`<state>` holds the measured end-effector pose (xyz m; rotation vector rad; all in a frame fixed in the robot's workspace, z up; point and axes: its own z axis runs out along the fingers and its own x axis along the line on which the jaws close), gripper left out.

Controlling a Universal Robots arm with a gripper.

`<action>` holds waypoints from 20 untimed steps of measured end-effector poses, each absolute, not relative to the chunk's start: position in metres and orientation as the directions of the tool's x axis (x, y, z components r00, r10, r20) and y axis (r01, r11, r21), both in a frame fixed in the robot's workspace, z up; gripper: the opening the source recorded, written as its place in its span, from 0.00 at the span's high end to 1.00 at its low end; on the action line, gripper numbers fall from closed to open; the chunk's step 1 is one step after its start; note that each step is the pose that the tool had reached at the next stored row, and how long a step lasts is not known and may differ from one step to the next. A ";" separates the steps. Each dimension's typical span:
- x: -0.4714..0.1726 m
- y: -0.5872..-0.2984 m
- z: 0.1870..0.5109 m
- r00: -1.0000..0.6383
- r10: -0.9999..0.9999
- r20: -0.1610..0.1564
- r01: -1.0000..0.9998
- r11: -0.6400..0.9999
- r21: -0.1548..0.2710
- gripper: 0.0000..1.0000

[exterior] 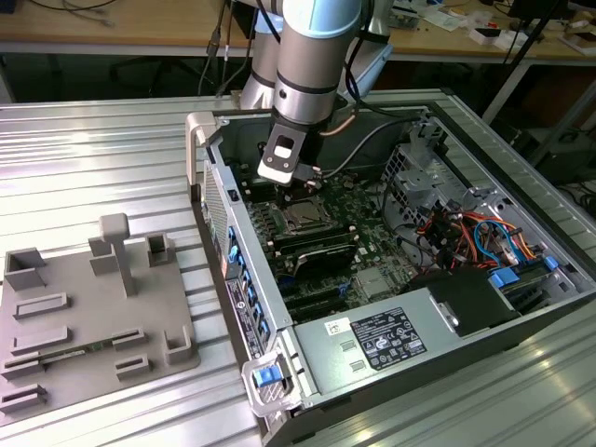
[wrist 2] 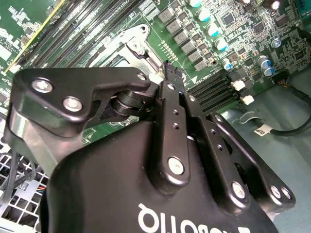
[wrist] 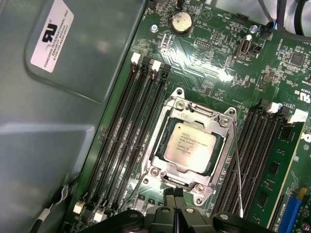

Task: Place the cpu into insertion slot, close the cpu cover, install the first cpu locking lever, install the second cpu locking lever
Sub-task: 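Install the first cpu locking lever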

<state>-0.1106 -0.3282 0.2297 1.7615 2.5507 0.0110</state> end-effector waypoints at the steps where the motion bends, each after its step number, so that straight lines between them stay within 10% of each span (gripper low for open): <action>1: -0.111 -0.328 0.230 -0.354 0.935 -0.030 0.934 0.355 0.030 0.89; 20: -0.111 -0.328 0.230 -0.415 0.909 -0.030 0.909 0.416 0.030 0.89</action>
